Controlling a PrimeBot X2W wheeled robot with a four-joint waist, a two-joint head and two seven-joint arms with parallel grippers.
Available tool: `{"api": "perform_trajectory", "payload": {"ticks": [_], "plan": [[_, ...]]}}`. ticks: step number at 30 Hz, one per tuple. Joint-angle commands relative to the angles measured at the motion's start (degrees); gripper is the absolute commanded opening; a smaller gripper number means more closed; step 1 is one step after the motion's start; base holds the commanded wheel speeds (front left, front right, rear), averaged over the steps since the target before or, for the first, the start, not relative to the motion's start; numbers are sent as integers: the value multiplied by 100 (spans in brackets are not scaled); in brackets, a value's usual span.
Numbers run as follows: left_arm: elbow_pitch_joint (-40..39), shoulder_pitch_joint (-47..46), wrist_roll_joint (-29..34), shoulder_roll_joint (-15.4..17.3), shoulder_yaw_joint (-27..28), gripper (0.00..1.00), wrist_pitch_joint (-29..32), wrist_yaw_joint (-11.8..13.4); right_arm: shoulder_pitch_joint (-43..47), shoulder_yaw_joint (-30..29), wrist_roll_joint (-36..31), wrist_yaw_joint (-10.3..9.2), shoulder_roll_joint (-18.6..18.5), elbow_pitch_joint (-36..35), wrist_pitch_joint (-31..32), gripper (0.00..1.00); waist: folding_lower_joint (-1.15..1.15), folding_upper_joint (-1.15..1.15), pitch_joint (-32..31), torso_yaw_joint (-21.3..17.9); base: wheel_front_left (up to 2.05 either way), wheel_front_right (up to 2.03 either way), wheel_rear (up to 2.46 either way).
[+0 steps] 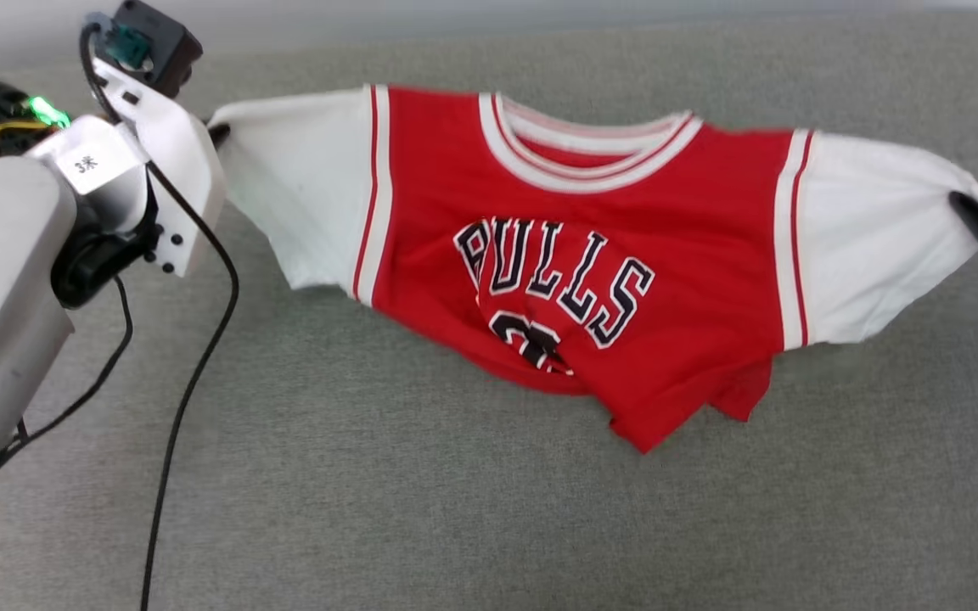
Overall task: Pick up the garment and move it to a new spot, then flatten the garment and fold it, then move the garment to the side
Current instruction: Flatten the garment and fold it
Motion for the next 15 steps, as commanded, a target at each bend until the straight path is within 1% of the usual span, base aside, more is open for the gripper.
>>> {"api": "perform_trajectory", "payload": {"ticks": [1, 4, 9, 15], "plan": [[-115, -122, 94, 50, -2, 0, -184, 1, -86, -59, -2, -8, -64, -31, -42, 0, 0, 0, -242, 119, 0, 0, 0], [-345, -180, 178, 105, 76, 0, -527, 17, -159, -119, -31, -8, -130, -73, -83, 0, 0, 0, -459, 189, 0, 0, 0], [-757, -338, 339, 152, 218, 0, -954, 181, -413, -249, -101, -8, -228, -168, -140, 0, 0, 0, -791, 265, 0, 0, 0], [-1172, -574, 494, 164, 392, 0, -1288, 368, -877, -355, -127, -8, -345, -194, -91, 0, 0, 0, -1093, 303, 0, 0, 0]]}}
